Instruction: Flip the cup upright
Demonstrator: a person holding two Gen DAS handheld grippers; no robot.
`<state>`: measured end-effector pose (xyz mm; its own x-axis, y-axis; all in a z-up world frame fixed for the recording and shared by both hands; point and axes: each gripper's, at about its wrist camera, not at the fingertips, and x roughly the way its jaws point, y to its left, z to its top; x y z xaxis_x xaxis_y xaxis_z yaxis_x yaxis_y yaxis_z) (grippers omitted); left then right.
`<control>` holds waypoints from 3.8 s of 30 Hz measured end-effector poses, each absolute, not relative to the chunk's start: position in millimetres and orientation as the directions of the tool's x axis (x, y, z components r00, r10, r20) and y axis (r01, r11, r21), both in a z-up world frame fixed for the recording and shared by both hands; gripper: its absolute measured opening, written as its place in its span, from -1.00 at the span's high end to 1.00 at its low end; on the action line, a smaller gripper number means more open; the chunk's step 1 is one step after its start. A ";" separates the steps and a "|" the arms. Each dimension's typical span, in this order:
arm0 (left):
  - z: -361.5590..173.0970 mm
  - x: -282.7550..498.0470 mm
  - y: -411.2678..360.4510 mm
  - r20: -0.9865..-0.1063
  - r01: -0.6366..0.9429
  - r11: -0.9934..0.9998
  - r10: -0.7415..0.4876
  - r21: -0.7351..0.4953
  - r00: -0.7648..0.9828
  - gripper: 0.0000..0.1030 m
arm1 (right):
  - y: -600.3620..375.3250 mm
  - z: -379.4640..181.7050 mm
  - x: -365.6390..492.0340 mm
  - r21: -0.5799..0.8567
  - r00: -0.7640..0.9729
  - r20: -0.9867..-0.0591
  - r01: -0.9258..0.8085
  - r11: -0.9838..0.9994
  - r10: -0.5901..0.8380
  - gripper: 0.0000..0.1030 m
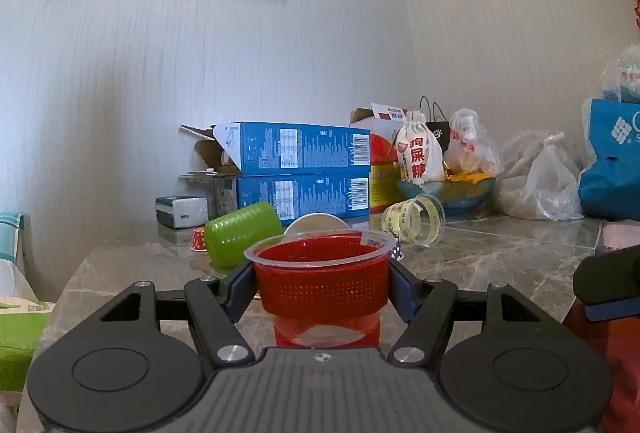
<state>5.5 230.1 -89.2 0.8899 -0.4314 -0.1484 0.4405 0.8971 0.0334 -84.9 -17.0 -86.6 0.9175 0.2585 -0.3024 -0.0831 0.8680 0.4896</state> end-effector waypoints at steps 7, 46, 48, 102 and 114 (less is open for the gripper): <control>-90.2 4.8 231.7 -0.179 0.447 0.893 -0.433 0.047 0.883 -0.62 | -15.0 -85.7 -84.5 0.490 0.913 -0.301 -0.098 0.866 0.274 -0.98; 16.9 -79.8 327.0 -0.403 0.436 0.900 -0.391 0.023 0.827 -1.00 | 48.9 -1.8 -136.5 0.128 0.909 -0.416 0.029 0.991 0.027 -0.98; 19.3 -82.7 326.0 -0.403 0.429 0.903 -0.384 0.025 0.831 -1.00 | 51.4 0.5 -138.2 0.126 0.914 -0.405 0.019 0.992 0.034 -0.98; 22.1 -90.2 317.0 -0.416 0.436 0.900 -0.402 -0.015 0.816 -1.00 | 49.6 -5.8 -141.1 0.155 0.910 -0.410 0.001 0.988 0.064 -0.98; 23.2 -91.7 313.4 -0.417 0.436 0.900 -0.402 -0.015 0.815 -1.00 | 48.5 -5.6 -143.7 0.161 0.912 -0.406 0.002 0.987 0.064 -0.98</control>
<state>-91.7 313.4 23.2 0.8149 -0.4022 -0.4174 0.4365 0.8996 -0.0148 -143.7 48.5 -5.6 0.9118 0.0642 -0.4056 0.0021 0.9870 0.1610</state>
